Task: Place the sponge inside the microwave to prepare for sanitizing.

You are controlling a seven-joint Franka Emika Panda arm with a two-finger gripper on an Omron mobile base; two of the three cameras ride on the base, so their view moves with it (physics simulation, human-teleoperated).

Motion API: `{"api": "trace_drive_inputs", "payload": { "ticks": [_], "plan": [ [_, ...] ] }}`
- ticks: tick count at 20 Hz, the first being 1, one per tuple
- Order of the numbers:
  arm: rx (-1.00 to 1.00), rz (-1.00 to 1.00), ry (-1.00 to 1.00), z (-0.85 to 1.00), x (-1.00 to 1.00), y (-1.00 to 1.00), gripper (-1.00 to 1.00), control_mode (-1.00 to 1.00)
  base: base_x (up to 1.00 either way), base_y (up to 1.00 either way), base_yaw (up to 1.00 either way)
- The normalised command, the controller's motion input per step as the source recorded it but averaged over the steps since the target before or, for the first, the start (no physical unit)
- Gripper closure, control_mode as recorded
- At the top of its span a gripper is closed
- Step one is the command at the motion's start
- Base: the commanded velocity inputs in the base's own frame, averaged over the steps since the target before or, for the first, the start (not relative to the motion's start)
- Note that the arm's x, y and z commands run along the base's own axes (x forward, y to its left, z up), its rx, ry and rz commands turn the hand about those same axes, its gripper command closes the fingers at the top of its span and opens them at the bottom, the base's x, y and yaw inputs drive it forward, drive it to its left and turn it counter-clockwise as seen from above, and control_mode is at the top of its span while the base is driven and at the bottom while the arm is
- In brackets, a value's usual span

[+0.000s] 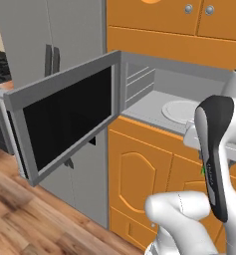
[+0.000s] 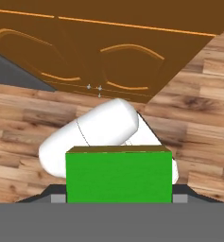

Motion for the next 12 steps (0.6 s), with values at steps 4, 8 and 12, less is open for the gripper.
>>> {"api": "trace_drive_inputs", "payload": {
  "ticks": [4, 8, 12],
  "plan": [
    [0.0, 0.0, -0.01, 0.0, 0.02, 0.01, 1.0, -1.0, 0.0, 0.0, 0.0],
    [-0.03, -0.03, -0.11, 0.0, 0.11, 0.08, 1.0, -1.0, 0.0, 0.0, 0.0],
    [-0.13, -0.05, -0.08, 0.0, 0.12, 0.03, 1.0, -1.0, 0.0, 0.0, 0.0]
  ]
}}
